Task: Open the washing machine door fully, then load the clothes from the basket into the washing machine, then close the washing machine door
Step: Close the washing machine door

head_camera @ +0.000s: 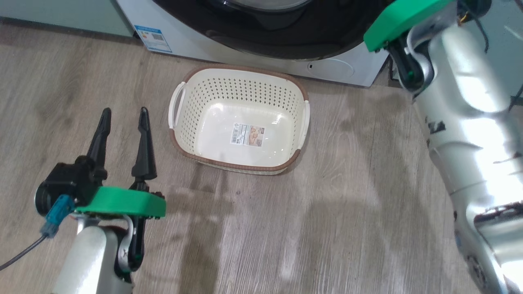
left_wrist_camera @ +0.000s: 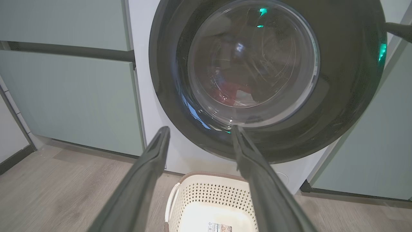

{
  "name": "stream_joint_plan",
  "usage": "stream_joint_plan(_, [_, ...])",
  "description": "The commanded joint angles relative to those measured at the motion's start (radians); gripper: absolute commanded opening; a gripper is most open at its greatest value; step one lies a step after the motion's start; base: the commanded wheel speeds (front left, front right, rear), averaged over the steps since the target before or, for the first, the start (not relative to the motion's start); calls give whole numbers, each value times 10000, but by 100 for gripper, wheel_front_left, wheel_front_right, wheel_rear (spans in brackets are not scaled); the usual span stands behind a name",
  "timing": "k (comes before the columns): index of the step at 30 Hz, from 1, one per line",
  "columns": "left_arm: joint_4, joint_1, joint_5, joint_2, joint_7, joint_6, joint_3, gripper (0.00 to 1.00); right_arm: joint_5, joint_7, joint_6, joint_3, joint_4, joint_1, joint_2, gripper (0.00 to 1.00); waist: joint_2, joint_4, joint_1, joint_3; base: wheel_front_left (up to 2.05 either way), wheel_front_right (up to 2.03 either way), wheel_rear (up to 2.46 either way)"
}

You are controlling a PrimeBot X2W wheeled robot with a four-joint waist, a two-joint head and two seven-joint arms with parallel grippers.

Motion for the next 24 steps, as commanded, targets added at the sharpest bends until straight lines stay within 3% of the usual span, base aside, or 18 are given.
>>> stream_joint_plan(1, [-282,-419,129,71,-93,-70,328,100,42,-126,0,132,-50,-558,178,0,0,43,-1,81,0,0,0])
stream_joint_plan(13, [-339,-726,411,-368,-96,-506,523,100,-58,-489,0,103,1869,-2107,140,0,0,258,-1,526,0,0,0])
stream_joint_plan(24, [-324,-1015,579,-788,-96,-905,628,100,-417,-605,0,-259,3209,-3494,-446,0,0,734,-1,1117,0,0,0])
